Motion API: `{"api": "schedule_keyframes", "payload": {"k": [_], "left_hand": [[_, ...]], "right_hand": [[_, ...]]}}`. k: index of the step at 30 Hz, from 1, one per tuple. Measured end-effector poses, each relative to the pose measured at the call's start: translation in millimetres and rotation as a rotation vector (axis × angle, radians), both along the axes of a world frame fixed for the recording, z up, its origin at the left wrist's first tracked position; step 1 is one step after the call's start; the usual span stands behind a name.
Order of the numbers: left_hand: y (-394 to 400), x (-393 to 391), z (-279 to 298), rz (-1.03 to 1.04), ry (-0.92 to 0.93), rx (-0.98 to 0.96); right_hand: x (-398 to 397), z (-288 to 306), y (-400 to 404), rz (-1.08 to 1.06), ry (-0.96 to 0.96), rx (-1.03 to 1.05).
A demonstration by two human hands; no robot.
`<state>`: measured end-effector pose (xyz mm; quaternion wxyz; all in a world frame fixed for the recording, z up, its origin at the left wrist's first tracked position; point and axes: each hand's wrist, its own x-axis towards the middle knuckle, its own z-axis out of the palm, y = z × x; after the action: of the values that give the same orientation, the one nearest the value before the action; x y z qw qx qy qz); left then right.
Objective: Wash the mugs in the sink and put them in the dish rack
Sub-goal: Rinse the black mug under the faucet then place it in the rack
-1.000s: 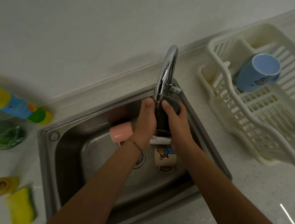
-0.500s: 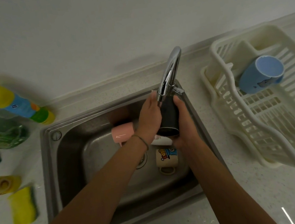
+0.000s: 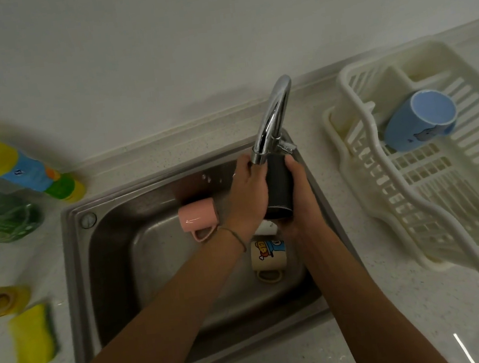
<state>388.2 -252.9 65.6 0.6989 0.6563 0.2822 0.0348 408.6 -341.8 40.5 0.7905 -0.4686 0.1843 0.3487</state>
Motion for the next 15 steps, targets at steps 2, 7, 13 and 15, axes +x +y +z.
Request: {"api": "schedule_keyframes", "payload": {"k": [2, 7, 13, 15], "left_hand": [[1.5, -2.0, 4.9, 0.006, -0.037, 0.011], [21.8, 9.4, 10.3, 0.113, 0.105, -0.141], [-1.0, -7.2, 2.2, 0.029, -0.045, -0.197], [6.3, -7.0, -1.9, 0.000, -0.040, -0.192]], "right_hand": [[-0.2, -0.5, -2.2, 0.012, -0.003, 0.009], [-6.0, 3.8, -6.2, 0.063, -0.023, 0.146], [-4.2, 4.0, -5.2, -0.008, 0.001, 0.106], [-5.0, -1.2, -4.4, -0.004, 0.010, 0.055]]}}
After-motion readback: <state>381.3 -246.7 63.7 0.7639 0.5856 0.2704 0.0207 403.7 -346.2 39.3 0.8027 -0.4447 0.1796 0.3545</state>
